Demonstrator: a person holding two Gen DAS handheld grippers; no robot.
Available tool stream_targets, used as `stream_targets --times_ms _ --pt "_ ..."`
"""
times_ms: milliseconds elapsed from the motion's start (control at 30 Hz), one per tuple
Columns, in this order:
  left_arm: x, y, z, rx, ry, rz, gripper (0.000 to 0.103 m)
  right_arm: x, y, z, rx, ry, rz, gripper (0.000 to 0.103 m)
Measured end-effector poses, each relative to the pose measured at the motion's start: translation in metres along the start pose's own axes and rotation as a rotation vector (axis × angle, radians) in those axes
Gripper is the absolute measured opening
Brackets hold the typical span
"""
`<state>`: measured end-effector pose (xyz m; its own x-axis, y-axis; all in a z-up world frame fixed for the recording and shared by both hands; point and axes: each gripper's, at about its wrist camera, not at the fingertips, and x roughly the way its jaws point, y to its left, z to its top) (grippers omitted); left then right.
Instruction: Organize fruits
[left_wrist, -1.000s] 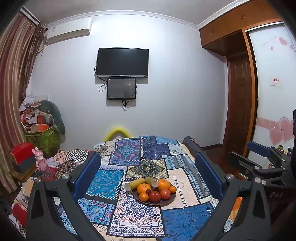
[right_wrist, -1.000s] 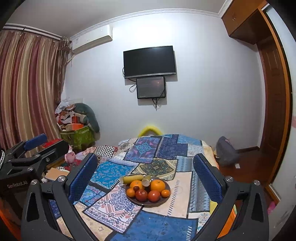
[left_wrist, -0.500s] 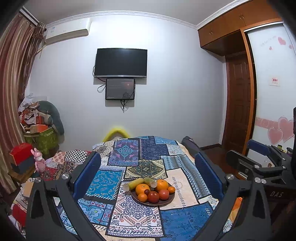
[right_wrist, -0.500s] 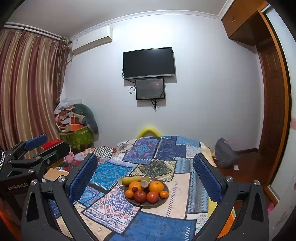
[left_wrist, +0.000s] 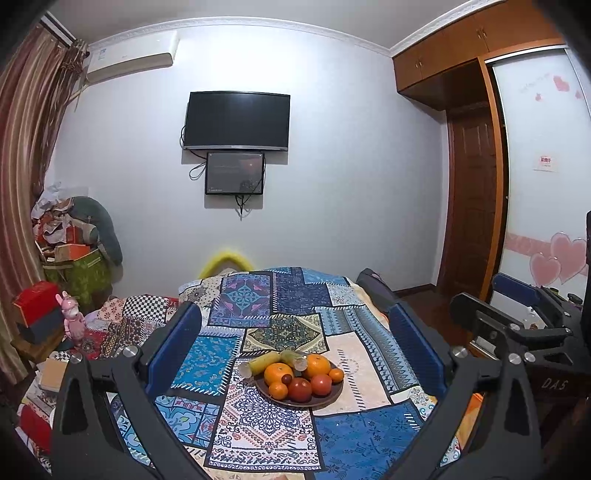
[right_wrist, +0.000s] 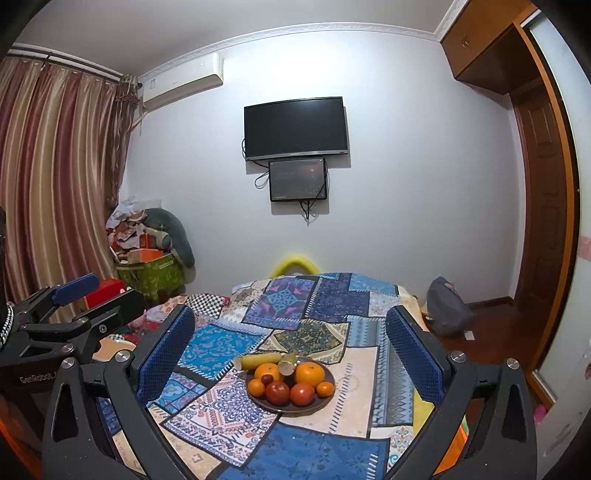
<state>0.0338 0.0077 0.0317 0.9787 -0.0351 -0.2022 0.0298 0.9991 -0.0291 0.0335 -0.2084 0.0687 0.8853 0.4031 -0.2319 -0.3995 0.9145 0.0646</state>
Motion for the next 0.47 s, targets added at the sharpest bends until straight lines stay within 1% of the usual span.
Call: stream_targets --times_ms 467 --pt "0.0037 -0.0012 -0.0022 -0.004 0.009 -0.004 0.103 0.001 -0.0008 -0.0015 0.003 0.006 -0.011 0.103"
